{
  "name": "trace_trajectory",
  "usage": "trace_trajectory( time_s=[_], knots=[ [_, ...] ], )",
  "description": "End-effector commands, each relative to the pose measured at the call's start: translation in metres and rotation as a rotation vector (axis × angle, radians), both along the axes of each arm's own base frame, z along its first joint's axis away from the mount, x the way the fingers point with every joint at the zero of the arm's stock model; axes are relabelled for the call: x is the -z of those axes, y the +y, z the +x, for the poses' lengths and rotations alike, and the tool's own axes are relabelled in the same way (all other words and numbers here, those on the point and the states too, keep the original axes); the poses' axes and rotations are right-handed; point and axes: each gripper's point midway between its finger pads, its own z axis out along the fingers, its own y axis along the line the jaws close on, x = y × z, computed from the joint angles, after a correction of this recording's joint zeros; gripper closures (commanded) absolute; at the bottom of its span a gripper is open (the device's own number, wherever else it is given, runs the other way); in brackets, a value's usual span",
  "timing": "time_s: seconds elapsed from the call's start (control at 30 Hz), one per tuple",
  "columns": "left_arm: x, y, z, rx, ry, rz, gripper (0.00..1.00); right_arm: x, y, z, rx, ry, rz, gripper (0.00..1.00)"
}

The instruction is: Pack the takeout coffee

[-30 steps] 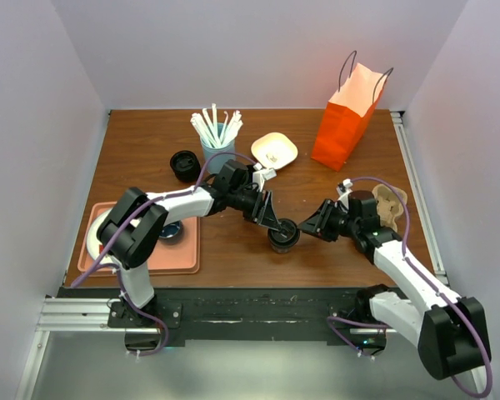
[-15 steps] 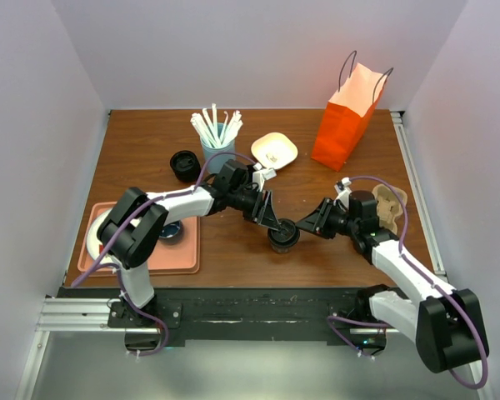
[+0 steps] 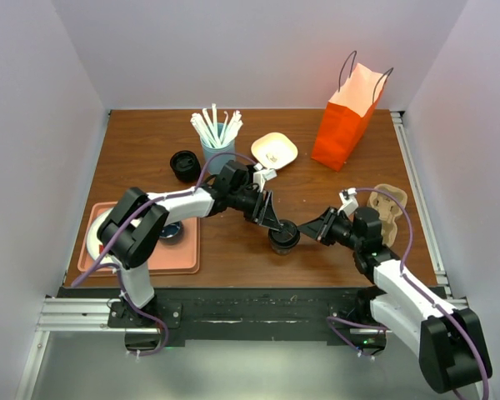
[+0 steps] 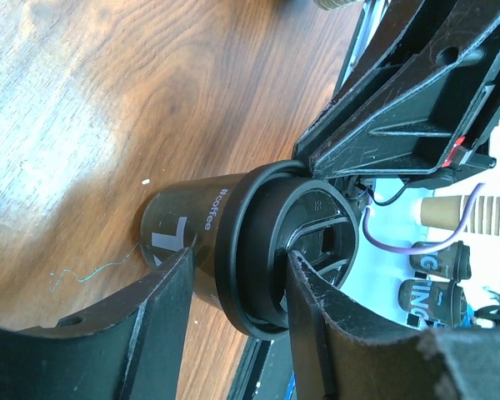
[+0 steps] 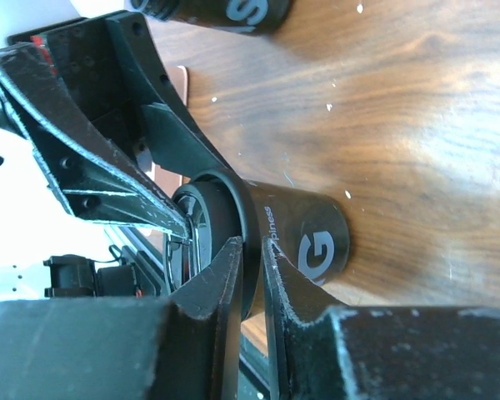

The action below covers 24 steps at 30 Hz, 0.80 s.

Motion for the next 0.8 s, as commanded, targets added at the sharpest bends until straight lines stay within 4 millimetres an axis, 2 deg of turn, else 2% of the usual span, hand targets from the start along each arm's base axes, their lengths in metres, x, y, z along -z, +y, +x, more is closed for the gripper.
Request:
trace_trajectory(
  time_s=[0.0,0.17,0.2,0.27,0.3,0.37,0.4,0.57,0.77],
  knots=[
    [0.131,0.090,-0.040,-0.076,0.114,0.538,0.50,0.062,-0.020,-0.023,0.048,0.134,-0.135,0.85],
    [0.130,0.088,-0.041,-0.091,0.122,0.532,0.51,0.048,-0.015,-0.018,0.025,0.094,-0.119,0.81],
    [0.129,0.088,-0.044,-0.089,0.123,0.532,0.51,0.027,-0.012,-0.006,0.017,0.061,-0.113,0.79],
    [0.131,0.089,-0.045,-0.099,0.126,0.541,0.51,0.013,-0.010,-0.006,0.002,0.093,-0.118,0.73],
    [0.132,0.089,-0.046,-0.101,0.129,0.546,0.51,-0.012,-0.007,0.004,0.006,0.052,-0.107,0.71],
    [0.132,0.090,-0.047,-0.114,0.132,0.549,0.51,-0.023,-0.007,0.000,0.009,0.082,-0.104,0.65],
    [0.133,0.091,-0.048,-0.117,0.132,0.551,0.51,-0.036,-0.008,0.003,0.023,0.069,-0.090,0.64],
    [0.133,0.091,-0.046,-0.134,0.131,0.564,0.51,-0.034,-0.011,-0.012,0.023,0.149,-0.109,0.63],
    [0.133,0.091,-0.047,-0.134,0.132,0.566,0.51,-0.033,0.004,-0.033,-0.089,0.171,-0.024,0.63]
  ],
)
